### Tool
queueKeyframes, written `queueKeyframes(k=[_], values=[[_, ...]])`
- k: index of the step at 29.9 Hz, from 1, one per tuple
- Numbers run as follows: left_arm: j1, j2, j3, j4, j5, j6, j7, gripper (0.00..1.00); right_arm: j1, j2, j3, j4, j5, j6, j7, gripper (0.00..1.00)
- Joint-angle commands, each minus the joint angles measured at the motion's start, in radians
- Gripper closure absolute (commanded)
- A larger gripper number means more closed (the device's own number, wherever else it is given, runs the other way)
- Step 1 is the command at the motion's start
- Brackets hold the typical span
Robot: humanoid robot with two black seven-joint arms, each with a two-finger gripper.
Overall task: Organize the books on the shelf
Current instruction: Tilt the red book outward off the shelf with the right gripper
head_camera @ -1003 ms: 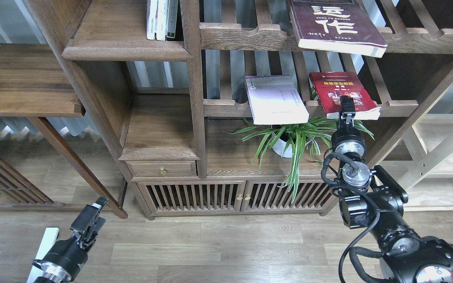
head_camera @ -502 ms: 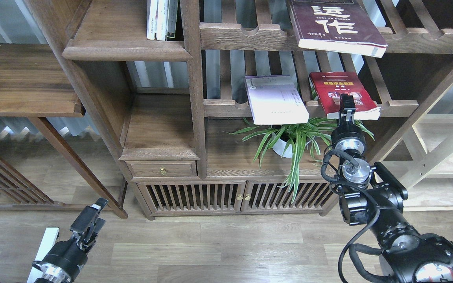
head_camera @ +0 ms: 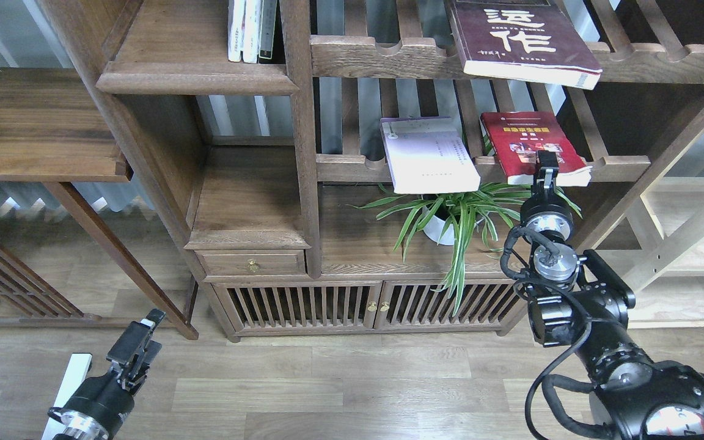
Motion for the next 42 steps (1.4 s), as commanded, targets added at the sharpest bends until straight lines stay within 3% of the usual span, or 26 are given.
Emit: queueKeyframes(k=[1, 6, 24, 30, 35, 42], values=[[0.0, 0.0, 0.001, 0.001, 0.001, 0.0, 0.001, 0.01, 0.001, 0.0, 0.0, -0.002, 0.0, 0.0, 0.0, 0.32], [0.0, 0.0, 0.0, 0.004, 0.001, 0.0, 0.001, 0.01, 0.002, 0.0, -0.001, -0.003, 0.0, 0.0, -0.001, 0.41], [0.015, 0.0, -0.014, 0.007, 0.001, 0.0, 0.001, 0.01, -0.005, 0.0, -0.017, -0.002, -0.005, 0.017, 0.009, 0.87], [0.017, 0.0, -0.014, 0.008, 0.001, 0.0, 0.001, 0.01, -0.005, -0.002, -0.015, 0.0, -0.005, 0.043, 0.017, 0.95], [0.017, 0.0, -0.014, 0.01, 0.001, 0.0, 0.001, 0.01, -0.028, -0.006, -0.012, 0.0, -0.005, 0.083, 0.023, 0.95], [0.017, 0.0, -0.014, 0.013, 0.001, 0.0, 0.001, 0.01, -0.091, -0.018, -0.003, 0.008, -0.002, 0.11, 0.068, 0.96]])
